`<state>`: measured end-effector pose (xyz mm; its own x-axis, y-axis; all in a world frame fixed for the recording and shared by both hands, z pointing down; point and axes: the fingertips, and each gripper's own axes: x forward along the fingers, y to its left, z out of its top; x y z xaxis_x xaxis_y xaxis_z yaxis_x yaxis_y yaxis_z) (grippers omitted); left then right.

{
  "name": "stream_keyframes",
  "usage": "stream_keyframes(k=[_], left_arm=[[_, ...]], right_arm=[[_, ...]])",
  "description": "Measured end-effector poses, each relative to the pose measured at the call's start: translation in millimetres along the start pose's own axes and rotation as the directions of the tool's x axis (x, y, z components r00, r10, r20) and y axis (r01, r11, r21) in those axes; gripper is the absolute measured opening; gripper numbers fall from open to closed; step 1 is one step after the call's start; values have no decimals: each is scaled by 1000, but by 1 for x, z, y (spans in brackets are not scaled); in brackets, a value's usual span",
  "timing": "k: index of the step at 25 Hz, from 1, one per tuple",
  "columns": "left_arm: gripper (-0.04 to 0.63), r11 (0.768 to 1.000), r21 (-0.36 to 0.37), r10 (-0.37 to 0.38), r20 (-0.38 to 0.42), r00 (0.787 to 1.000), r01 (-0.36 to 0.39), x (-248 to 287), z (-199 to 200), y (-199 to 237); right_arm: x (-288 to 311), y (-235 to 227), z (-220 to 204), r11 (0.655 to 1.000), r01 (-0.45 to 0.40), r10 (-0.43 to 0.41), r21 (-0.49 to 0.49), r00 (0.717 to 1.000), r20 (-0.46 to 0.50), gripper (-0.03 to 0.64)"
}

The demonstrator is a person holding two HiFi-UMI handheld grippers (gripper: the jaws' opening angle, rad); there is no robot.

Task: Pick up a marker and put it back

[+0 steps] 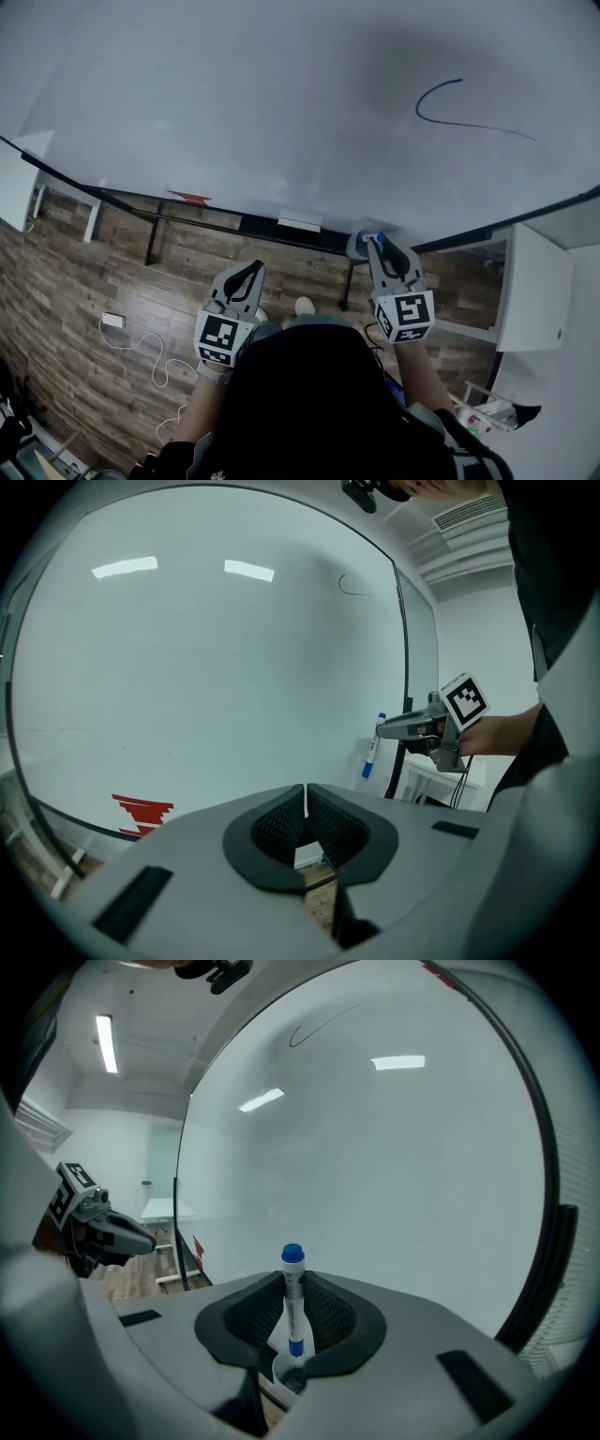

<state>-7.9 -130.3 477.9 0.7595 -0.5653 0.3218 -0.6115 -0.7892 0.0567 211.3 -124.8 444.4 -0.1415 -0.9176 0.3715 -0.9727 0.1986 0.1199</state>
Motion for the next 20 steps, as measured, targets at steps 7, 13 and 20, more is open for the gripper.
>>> stream_keyframes(k=[7, 13, 20], left_arm=[[23, 999, -10, 34, -62, 997, -35, -5, -12, 0], [23, 999, -16, 48, -100, 994, -50, -13, -27, -1], [23, 997, -26, 65, -131, 989, -69, -17, -38, -3]], right_arm=[[12, -13, -41, 1000, 9, -8, 23, 999, -50, 94], [27, -14, -70, 999, -1, 4, 32, 995, -95, 93], [38, -13, -88, 999, -22, 27, 37, 992, -126, 94]])
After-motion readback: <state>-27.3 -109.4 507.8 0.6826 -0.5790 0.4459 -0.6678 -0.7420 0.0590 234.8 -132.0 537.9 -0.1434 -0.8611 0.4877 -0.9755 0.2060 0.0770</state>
